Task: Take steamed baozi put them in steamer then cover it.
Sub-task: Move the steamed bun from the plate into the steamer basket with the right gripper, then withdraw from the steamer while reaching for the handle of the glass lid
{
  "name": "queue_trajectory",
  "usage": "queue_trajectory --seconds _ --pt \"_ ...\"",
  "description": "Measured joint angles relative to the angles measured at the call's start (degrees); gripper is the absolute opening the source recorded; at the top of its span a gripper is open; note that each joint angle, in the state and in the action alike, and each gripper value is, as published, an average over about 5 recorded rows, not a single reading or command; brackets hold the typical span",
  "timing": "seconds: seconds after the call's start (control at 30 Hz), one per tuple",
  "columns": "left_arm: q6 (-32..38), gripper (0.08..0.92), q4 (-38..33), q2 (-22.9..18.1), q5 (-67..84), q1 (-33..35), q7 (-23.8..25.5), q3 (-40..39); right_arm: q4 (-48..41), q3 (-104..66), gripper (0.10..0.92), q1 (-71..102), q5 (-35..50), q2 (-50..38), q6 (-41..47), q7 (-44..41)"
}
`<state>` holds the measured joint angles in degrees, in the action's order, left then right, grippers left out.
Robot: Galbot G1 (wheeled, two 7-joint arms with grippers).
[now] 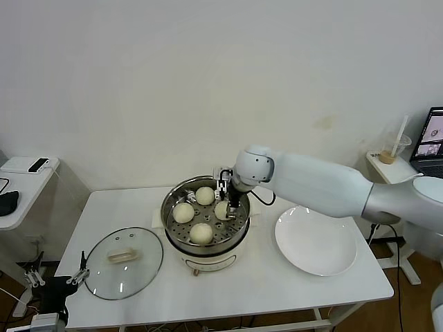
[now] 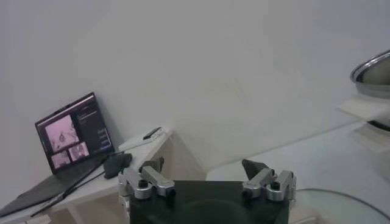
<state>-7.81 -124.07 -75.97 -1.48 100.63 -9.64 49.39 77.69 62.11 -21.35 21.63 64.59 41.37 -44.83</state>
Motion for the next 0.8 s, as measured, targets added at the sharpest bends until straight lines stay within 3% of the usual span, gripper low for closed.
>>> queue_trajectory --seconds 0.27,0.5,0.8 --pt "0.07 0.823 0.08 -0.27 0.11 -0.18 -0.01 0.03 6.38 -3.91 0.823 0.44 0.66 -4.84 -0.35 4.41" --pt "0.37 0.823 0.1 -0.93 -0.08 -0.16 -0.09 -0.13 13.2 -9.26 0.823 7.5 -0.02 -10.24 -4.34 18.66" --pt "0.82 0.823 -0.03 -1.94 -0.99 -0.19 -0.07 -0.49 19.37 -27.87 0.823 30.51 -5.63 -13.4 -18.9 35.67"
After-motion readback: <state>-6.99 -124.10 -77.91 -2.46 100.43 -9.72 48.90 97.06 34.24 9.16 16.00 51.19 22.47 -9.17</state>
